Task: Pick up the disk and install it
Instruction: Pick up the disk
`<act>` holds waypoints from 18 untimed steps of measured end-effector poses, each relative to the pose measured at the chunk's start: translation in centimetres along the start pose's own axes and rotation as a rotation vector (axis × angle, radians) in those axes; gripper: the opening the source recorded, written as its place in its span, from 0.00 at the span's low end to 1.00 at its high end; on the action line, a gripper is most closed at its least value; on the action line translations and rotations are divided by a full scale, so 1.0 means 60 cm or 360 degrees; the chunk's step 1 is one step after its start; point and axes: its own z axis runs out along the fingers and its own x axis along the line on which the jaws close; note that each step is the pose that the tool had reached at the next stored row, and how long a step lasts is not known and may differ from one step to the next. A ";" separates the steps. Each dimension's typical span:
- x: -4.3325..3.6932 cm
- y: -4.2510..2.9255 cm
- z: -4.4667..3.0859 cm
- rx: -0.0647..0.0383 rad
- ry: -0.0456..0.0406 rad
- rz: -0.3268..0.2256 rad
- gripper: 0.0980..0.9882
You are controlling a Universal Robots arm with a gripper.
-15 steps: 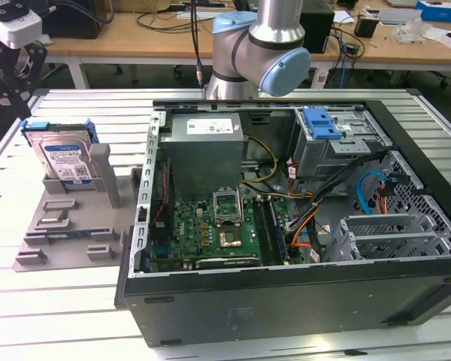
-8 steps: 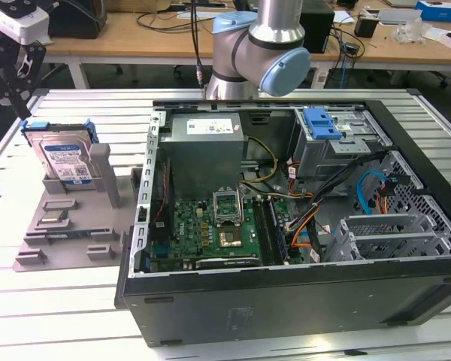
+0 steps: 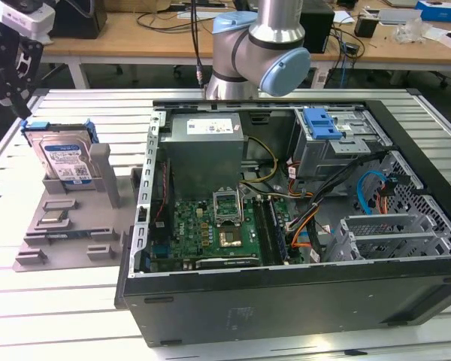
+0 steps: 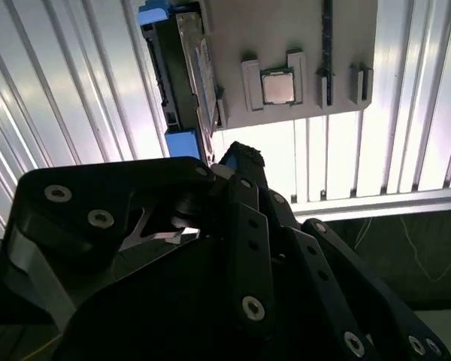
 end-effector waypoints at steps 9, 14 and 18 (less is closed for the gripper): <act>0.000 0.000 0.000 -0.0007 0.0005 -0.0268 0.00; 0.000 0.000 0.000 -0.0010 0.0007 -0.0385 0.00; 0.000 0.000 0.000 -0.0013 0.0009 -0.0508 0.00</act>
